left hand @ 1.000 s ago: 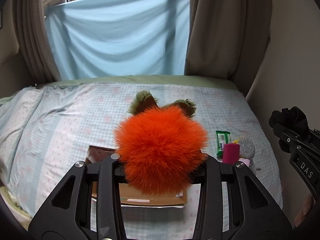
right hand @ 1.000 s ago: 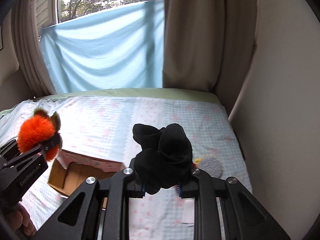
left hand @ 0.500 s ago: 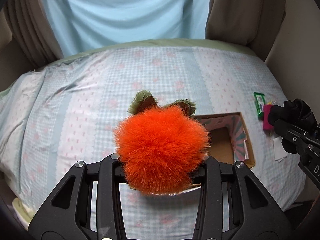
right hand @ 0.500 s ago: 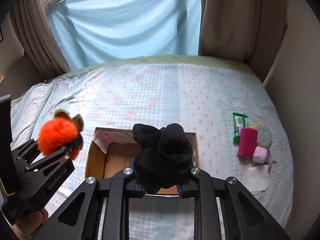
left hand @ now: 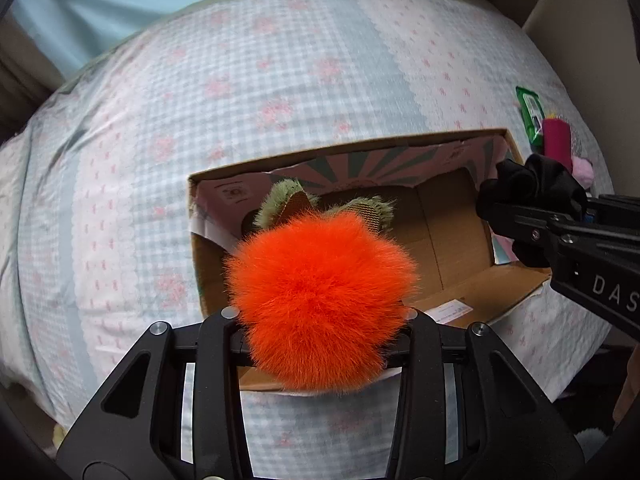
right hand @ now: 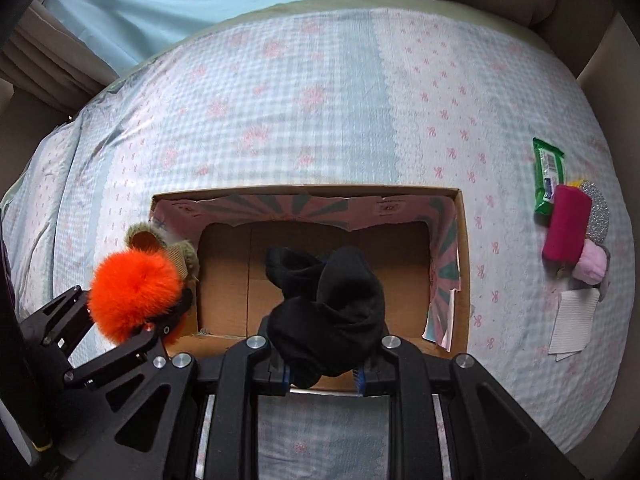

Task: Organize soft objects
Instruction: 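Carry the orange pompom and black plush into the cardboard box with both tools, then release both toys in the box and lift both tools away, then grasp the pink pouch with the left tool while the right tool grasps the grey cloth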

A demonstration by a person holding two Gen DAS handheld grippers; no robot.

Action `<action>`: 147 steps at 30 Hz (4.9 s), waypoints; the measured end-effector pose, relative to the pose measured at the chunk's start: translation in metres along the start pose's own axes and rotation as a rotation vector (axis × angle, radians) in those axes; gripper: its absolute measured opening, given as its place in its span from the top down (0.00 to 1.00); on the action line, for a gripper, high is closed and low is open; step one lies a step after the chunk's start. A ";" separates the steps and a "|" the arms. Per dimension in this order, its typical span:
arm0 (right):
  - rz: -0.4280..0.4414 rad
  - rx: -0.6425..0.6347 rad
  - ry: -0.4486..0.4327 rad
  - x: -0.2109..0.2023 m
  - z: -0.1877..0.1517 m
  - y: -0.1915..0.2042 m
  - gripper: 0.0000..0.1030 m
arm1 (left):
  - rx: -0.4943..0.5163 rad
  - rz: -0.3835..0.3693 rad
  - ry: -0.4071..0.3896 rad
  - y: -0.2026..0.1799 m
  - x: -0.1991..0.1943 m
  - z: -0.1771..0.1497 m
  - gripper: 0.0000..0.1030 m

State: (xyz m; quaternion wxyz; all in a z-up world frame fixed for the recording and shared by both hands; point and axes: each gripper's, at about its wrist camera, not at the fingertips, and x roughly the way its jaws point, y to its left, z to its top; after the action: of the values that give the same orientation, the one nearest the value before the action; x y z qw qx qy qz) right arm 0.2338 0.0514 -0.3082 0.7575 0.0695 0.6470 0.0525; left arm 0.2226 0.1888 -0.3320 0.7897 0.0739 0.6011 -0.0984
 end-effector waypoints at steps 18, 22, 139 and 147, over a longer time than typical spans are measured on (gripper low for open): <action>0.132 0.088 0.161 0.077 0.031 -0.027 0.00 | 0.055 -0.123 0.207 -0.004 0.080 0.021 0.00; 0.127 0.082 0.170 0.078 0.029 -0.030 0.00 | 0.050 -0.101 0.207 0.000 0.078 0.015 0.00; -0.066 -0.195 -0.231 0.052 -0.065 -0.432 0.78 | -0.065 -0.104 0.080 -0.414 0.155 0.137 0.49; -0.003 -0.121 -0.239 0.043 -0.062 -0.433 0.89 | -0.053 -0.108 0.077 -0.415 0.148 0.136 0.57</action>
State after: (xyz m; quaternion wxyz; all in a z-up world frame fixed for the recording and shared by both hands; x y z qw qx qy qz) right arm 0.1743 -0.3658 -0.4342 0.8320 0.0283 0.5479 0.0817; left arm 0.2862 -0.2553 -0.4377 0.7613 0.0244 0.6364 -0.1219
